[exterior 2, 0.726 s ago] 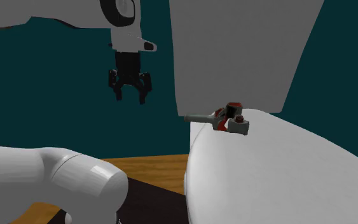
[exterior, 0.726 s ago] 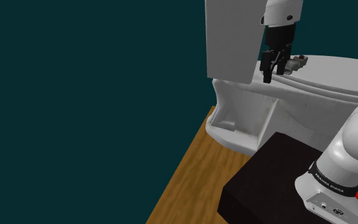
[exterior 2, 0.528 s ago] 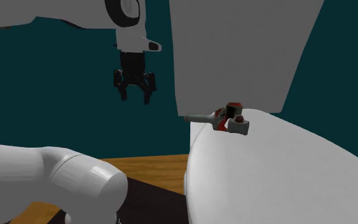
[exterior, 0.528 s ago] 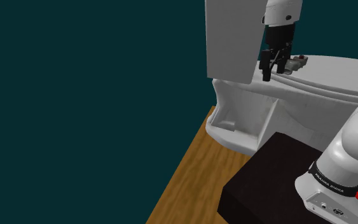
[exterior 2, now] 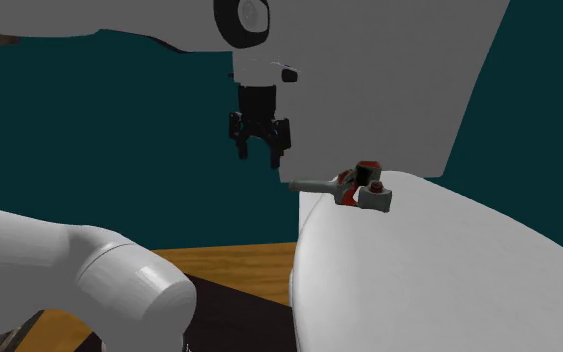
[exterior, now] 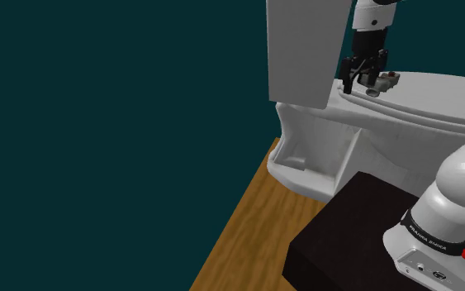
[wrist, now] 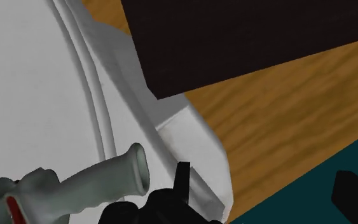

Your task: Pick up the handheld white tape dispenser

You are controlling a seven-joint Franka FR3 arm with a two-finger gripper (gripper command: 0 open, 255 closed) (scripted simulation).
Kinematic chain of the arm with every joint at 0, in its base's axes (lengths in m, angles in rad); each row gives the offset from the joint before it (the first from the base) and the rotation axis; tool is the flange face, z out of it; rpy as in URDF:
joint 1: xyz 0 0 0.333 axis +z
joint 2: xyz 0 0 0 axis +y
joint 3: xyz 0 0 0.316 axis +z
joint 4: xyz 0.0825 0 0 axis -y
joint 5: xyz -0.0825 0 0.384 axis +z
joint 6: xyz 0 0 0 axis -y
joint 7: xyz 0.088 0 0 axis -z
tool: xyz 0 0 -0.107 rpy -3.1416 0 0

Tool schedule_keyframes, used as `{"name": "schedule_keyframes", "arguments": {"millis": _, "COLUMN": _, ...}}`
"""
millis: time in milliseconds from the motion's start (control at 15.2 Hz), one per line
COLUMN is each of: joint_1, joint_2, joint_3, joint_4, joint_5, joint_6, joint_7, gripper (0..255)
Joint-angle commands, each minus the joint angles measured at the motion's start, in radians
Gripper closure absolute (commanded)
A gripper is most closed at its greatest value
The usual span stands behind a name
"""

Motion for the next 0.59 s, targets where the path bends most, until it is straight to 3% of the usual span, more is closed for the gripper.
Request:
{"name": "schedule_keyframes", "arguments": {"millis": 0, "joint_1": -0.034, "joint_2": 0.030, "joint_3": -0.024, "joint_4": 0.018, "joint_5": -0.022, "joint_6": 0.029, "joint_7": 0.019, "gripper": 0}}
{"name": "schedule_keyframes", "arguments": {"millis": 528, "joint_1": -0.163, "joint_2": 0.114, "joint_3": -0.125, "joint_4": 0.081, "joint_5": -0.098, "joint_6": 0.120, "joint_7": 0.089, "gripper": 0}}
